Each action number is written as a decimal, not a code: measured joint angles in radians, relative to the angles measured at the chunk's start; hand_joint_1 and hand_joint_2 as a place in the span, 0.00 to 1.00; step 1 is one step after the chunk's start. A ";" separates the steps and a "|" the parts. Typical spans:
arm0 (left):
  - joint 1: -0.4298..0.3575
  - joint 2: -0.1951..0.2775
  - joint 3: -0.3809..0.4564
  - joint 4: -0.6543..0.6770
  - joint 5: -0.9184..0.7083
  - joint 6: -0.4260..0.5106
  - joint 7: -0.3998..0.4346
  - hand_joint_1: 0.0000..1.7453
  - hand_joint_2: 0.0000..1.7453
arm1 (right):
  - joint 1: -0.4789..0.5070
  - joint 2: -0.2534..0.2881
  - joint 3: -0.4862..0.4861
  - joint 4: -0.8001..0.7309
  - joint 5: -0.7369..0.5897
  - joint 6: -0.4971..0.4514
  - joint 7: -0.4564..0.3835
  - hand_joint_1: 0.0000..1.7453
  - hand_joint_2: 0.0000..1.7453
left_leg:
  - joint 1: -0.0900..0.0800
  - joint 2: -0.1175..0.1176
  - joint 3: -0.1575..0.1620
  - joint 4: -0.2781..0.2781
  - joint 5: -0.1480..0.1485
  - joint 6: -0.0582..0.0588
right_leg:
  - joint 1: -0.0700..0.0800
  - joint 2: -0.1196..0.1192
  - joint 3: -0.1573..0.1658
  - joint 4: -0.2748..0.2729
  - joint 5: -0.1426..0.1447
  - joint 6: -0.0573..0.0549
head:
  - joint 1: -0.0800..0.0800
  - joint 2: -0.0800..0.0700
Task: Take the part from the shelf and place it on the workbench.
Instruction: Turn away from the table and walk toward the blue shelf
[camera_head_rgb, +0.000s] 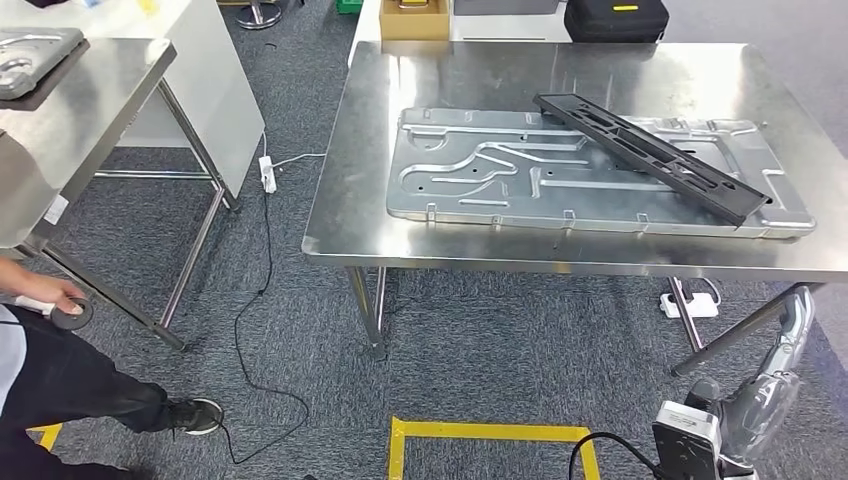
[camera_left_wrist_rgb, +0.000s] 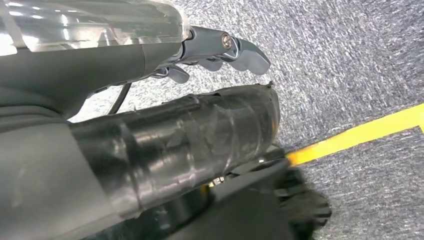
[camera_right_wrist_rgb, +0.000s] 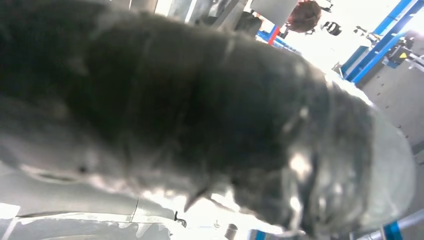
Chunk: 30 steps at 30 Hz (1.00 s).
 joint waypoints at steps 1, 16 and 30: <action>-0.001 0.000 0.000 0.000 0.000 0.000 0.000 0.00 0.00 | 0.000 0.000 0.000 0.000 0.000 0.001 0.000 0.00 0.00 | -0.003 0.000 0.014 -0.029 0.004 0.004 | 0.000 0.000 -0.002 0.000 0.005 0.006 | 0.000 0.000; 0.002 0.001 0.001 0.000 0.003 -0.001 -0.005 0.00 0.00 | 0.011 0.000 -0.002 -0.002 -0.010 0.004 -0.006 0.00 0.00 | 0.000 0.006 -0.087 -0.011 0.078 0.022 | -0.009 0.004 0.076 0.001 -0.072 0.041 | 0.001 0.000; 0.003 0.004 0.005 0.000 0.003 0.000 -0.005 0.00 0.00 | 0.032 0.001 -0.010 -0.002 -0.027 0.015 -0.009 0.00 0.00 | 0.005 0.001 -0.014 0.015 -0.013 -0.006 | -0.003 0.001 -0.012 0.000 0.011 0.003 | -0.001 0.000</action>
